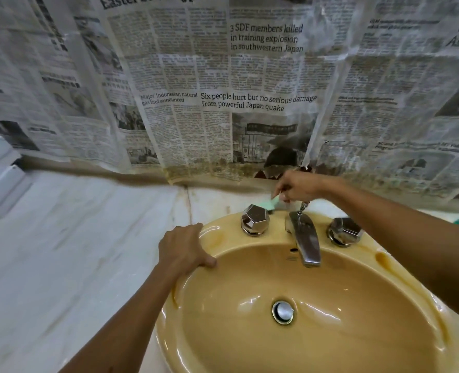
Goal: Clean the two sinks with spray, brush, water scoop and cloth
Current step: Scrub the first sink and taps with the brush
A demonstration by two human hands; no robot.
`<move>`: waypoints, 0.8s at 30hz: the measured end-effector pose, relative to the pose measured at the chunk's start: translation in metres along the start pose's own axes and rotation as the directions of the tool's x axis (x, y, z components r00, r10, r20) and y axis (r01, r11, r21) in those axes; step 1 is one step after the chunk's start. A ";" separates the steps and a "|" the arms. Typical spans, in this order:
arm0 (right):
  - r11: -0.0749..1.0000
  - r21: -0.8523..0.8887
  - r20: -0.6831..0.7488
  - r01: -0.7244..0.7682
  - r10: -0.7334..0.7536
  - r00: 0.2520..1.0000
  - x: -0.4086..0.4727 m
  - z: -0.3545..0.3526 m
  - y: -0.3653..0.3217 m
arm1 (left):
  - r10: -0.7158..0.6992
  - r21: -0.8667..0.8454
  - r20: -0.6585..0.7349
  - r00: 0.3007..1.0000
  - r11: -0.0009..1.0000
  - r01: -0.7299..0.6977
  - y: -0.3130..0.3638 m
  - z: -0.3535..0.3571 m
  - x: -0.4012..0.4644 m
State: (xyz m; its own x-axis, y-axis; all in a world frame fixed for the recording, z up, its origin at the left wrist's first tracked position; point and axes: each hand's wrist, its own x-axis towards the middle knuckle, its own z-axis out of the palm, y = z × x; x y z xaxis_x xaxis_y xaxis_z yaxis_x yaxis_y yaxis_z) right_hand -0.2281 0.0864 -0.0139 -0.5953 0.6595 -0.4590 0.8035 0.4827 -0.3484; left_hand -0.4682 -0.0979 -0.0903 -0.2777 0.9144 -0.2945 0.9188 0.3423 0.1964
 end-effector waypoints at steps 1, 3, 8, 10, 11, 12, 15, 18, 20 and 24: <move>0.999 0.001 -0.007 0.037 -0.037 0.999 0.011 0.006 -0.015 | -0.002 0.000 -0.003 1.000 1.000 0.002 0.001 -0.002 -0.001; 0.994 0.007 0.004 0.109 -0.109 0.994 0.027 0.017 -0.042 | -0.008 0.004 -0.004 1.000 1.000 0.008 0.003 -0.003 -0.003; 0.994 -0.073 0.028 0.083 -0.081 0.996 0.020 0.004 -0.023 | -0.011 -0.023 -0.020 1.000 1.000 0.011 0.001 -0.001 -0.004; 0.996 -0.081 0.021 0.024 -0.022 1.000 0.008 -0.001 -0.005 | -0.006 -0.022 -0.021 1.000 1.000 0.006 0.000 0.001 -0.003; 0.997 -0.080 0.003 0.000 0.000 1.000 0.005 0.000 -0.003 | -0.003 -0.025 -0.023 1.000 1.000 0.002 0.000 0.002 -0.003; 0.997 -0.071 -0.015 -0.006 0.005 1.000 0.008 0.002 -0.007 | 0.000 -0.031 -0.027 1.000 1.000 -0.001 -0.001 0.002 -0.003; 0.999 -0.023 -0.019 0.038 -0.038 0.999 0.026 0.014 -0.042 | 0.001 -0.033 -0.022 1.000 0.999 -0.001 -0.001 0.004 -0.003; 0.995 -0.049 0.004 0.084 -0.084 0.996 0.034 0.020 -0.065 | 0.000 -0.035 -0.021 1.000 0.999 -0.001 -0.001 0.003 -0.004; 0.997 -0.076 -0.008 0.024 -0.024 1.000 0.020 0.012 -0.051 | -0.006 -0.044 -0.020 1.000 0.999 0.005 -0.001 0.002 -0.005; 0.976 -0.109 -0.061 -0.186 0.180 0.982 -0.019 0.000 -0.006 | 0.000 -0.048 -0.019 1.000 0.999 -0.001 -0.002 0.001 -0.004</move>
State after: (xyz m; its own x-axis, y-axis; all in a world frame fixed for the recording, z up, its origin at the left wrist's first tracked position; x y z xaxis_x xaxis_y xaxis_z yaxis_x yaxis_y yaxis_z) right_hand -0.2216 0.0706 -0.0032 -0.4389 0.7695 -0.4639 0.8963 0.4112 -0.1659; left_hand -0.4684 -0.1025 -0.0904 -0.2825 0.9185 -0.2766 0.9047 0.3510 0.2414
